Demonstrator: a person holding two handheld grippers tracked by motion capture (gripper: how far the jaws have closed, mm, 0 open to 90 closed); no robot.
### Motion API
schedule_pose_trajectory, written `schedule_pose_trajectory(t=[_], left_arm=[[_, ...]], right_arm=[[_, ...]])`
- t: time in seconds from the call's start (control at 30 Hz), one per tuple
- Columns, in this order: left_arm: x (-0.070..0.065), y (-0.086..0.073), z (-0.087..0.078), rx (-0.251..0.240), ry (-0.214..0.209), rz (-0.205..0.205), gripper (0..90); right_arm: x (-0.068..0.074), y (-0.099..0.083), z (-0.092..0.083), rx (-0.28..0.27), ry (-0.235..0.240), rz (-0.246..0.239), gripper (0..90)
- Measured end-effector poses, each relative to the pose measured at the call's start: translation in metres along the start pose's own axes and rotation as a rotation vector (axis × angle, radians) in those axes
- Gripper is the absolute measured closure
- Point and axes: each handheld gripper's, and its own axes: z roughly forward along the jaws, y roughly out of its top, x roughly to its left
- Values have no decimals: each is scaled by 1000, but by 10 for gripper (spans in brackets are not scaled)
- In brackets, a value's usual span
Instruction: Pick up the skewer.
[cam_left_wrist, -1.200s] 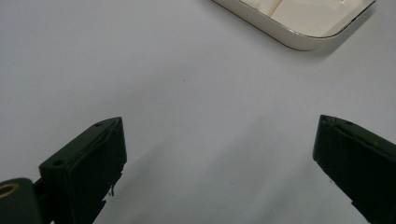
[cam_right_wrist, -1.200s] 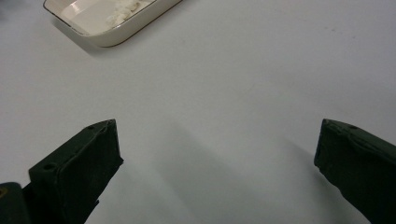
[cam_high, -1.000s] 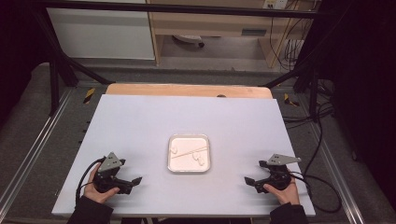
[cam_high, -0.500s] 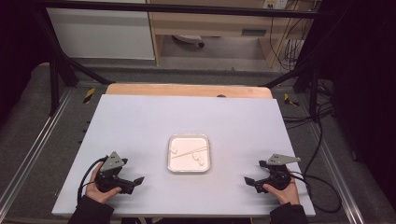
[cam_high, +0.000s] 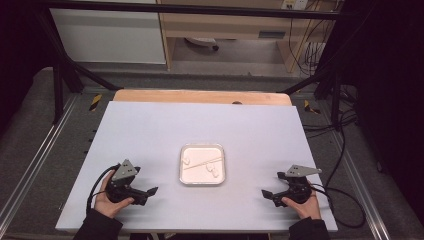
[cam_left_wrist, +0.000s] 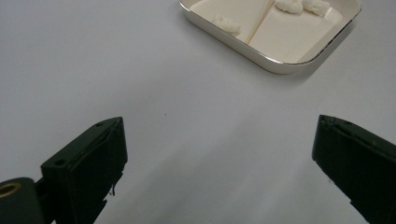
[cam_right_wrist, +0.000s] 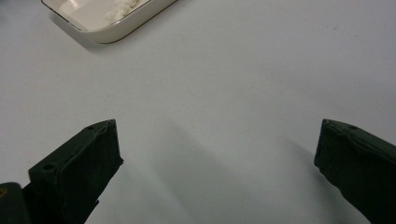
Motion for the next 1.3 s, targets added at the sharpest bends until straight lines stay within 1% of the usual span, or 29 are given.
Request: schedule_pose_trajectory(t=[0.27, 0.37, 0.53, 0.77, 0.93, 1.3], left_arm=[[-4, 12, 3, 8, -6, 19, 33], [-7, 17, 5, 18, -8, 34, 33], [-10, 25, 9, 20, -15, 49, 34], [-14, 38, 18, 20, -26, 62, 41], [-18, 47, 25, 29, -31, 74, 42], [-26, 65, 42, 49, -39, 102, 76]], right_arm=[[0, 0, 0, -3, -3, -3, 11], [0, 0, 0, -3, -3, -5, 11], [1, 0, 0, -1, -3, -5, 11], [1, 0, 1, 1, -2, -6, 12], [1, 0, 1, 1, -2, -7, 12], [1, 0, 1, 8, -1, -13, 13]])
